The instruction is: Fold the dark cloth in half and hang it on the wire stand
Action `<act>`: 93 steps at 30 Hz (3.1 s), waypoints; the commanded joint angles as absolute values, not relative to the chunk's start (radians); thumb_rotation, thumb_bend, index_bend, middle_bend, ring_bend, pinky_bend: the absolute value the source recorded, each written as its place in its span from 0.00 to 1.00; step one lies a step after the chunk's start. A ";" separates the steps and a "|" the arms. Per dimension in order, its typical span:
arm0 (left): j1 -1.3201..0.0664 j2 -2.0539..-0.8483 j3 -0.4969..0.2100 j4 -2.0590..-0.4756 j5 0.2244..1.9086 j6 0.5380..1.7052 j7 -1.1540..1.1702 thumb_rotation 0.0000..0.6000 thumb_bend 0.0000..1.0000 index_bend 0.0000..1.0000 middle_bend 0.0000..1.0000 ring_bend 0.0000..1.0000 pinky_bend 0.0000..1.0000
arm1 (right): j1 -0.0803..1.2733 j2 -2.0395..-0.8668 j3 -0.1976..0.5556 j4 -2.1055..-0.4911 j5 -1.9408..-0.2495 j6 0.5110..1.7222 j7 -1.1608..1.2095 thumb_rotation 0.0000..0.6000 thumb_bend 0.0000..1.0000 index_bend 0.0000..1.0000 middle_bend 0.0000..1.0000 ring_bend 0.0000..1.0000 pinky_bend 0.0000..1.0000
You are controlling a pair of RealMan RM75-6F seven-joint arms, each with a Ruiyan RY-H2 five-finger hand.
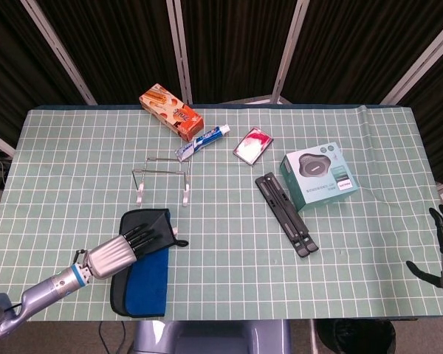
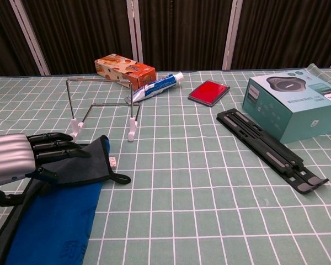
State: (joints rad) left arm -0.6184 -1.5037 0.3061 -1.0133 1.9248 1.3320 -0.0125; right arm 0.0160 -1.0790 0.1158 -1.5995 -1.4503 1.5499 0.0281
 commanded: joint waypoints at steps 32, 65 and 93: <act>-0.595 -1.524 0.297 -0.874 1.936 1.314 -0.077 1.00 0.52 0.57 0.00 0.00 0.00 | 0.017 -1.086 0.115 -1.603 -1.448 1.552 0.008 1.00 0.00 0.00 0.00 0.00 0.00; -0.707 -1.355 0.108 -1.362 1.732 1.098 0.077 1.00 0.32 0.19 0.00 0.00 0.00 | 0.014 -1.075 0.111 -1.614 -1.459 1.557 0.023 1.00 0.00 0.00 0.00 0.00 0.00; -0.760 -1.580 0.020 -1.349 1.524 0.871 0.359 1.00 0.37 0.41 0.00 0.00 0.00 | 0.015 -1.064 0.125 -1.584 -1.419 1.533 0.079 1.00 0.00 0.00 0.00 0.00 0.00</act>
State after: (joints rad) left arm -0.7604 -1.5780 0.0210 -1.3524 1.5270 0.8724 0.3601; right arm 0.0154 -1.0641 0.1246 -1.5837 -1.4194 1.5330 0.0793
